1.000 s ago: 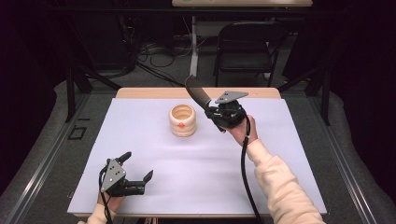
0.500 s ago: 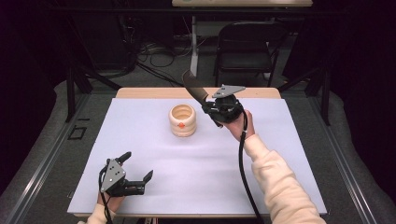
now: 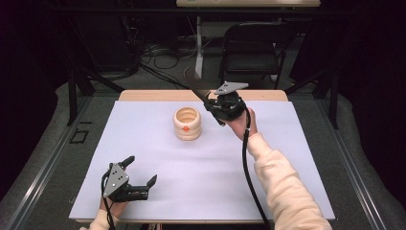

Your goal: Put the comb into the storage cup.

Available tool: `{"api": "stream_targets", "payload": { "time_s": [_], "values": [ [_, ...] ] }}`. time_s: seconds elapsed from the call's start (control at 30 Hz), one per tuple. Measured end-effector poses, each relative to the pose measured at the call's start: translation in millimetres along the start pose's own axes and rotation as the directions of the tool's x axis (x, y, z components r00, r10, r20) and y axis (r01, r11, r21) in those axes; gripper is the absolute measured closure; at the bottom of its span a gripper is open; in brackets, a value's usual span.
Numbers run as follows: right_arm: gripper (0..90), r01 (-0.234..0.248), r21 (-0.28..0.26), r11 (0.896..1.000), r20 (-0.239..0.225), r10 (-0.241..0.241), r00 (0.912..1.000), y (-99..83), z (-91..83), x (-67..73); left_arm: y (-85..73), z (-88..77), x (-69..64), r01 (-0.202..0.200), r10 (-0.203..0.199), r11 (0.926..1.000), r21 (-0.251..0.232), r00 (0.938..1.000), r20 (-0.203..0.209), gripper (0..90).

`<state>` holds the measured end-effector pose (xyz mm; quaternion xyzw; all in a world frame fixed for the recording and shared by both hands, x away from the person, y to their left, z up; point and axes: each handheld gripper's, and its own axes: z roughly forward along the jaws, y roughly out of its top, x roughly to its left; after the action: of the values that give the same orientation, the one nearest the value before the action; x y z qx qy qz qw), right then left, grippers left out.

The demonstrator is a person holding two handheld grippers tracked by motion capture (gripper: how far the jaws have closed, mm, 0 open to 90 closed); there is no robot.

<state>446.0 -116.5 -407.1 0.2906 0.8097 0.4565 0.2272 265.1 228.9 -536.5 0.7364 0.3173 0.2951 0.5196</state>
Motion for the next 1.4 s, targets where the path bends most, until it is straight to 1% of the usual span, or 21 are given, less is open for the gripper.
{"api": "stream_targets", "payload": {
  "time_s": [0.23, 0.43, 0.6, 0.83, 0.93, 1.13, 1.27, 1.4],
  "values": [
    [72.5, -0.002, -0.015, 1.0, -0.004, 0.001, 1.0, 7.2, 4.9, 0.7, -0.1, -0.1, -0.1, 0.002, -0.002, 1.0, 0.001, 1.0, 0.001, 0.1],
    [72.4, -0.005, -0.016, 1.0, -0.019, 0.005, 0.9998, 6.7, 13.4, 1.0, -0.3, 0.5, -0.5, 0.004, -0.004, 1.0, 0.002, 1.0, 0.007, 0.0],
    [72.4, -0.009, -0.012, 1.0, -0.019, 0.009, 0.9998, 5.4, 19.0, 0.6, -0.3, 0.2, 0.0, 0.003, -0.003, 1.0, 0.0, 1.0, 0.005, 0.0],
    [72.5, -0.012, -0.024, 1.0, -0.019, 0.012, 0.9997, 6.2, 23.6, 1.2, -0.2, -0.1, 0.2, 0.001, -0.001, 1.0, -0.001, 1.0, 0.005, 0.0],
    [72.5, -0.006, -0.027, 1.0, -0.016, 0.005, 0.9999, 6.6, 25.9, 2.1, -0.2, -0.1, 0.0, 0.002, -0.002, 1.0, 0.0, 1.0, 0.003, 0.0],
    [72.5, -0.012, -0.042, 0.999, -0.027, 0.01, 0.9996, 9.6, 29.5, 2.7, -0.2, -0.1, -0.1, 0.005, -0.005, 1.0, -0.002, 1.0, 0.004, 0.0],
    [72.5, -0.003, -0.05, 0.999, -0.028, 0.002, 0.9996, 13.0, 32.0, 5.1, -0.3, 0.1, 0.2, 0.005, -0.005, 1.0, -0.002, 1.0, 0.006, 0.1],
    [72.5, -0.006, -0.058, 0.998, -0.038, 0.004, 0.9993, 15.7, 35.1, 6.5, -0.4, 0.0, 0.2, 0.007, -0.007, 1.0, -0.002, 1.0, 0.006, 0.0]
  ]
}}
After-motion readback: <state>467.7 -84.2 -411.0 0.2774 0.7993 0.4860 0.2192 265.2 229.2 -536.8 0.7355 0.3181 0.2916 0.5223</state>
